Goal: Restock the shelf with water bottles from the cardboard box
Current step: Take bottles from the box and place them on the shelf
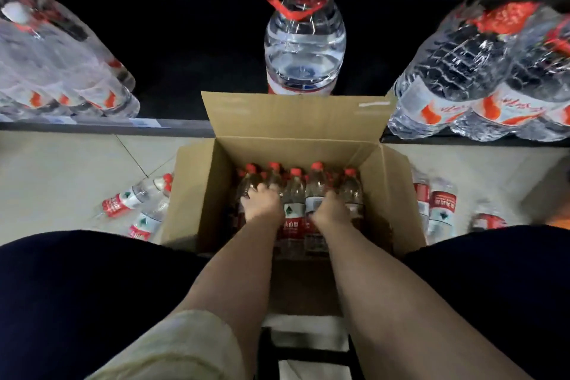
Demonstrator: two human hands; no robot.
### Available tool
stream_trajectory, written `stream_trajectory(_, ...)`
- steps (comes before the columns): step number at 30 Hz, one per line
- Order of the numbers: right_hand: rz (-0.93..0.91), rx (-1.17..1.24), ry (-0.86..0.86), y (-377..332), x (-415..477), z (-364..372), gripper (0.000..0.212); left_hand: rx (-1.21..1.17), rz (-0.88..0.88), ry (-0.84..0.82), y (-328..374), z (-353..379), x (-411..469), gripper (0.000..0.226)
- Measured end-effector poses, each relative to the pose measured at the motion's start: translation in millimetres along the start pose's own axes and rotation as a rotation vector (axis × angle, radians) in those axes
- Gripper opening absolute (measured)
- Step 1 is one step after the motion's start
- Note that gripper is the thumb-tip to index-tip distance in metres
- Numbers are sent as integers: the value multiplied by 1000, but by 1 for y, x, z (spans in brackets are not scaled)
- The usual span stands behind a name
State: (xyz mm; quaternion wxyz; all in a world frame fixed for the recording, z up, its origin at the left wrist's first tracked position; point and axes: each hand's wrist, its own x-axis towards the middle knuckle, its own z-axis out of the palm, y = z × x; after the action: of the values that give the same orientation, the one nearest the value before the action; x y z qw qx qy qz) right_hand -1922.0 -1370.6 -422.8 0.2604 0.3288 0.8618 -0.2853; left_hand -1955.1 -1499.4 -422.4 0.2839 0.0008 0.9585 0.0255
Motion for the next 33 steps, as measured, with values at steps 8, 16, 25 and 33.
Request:
stream_trajectory(8,171,233,-19,17,28,33,90,-399,-249,-63,-11,42,18,62)
stream_trajectory(16,183,265,5,23,30,47,92,-404,-351,-113,-5,49,22,78)
stream_trajectory(25,194,400,-2,25,30,46,83,-608,-415,-169,13,46,9,89)
stream_trajectory(33,276,688,-116,34,31,35,60,-672,-431,-269,0,42,10,83)
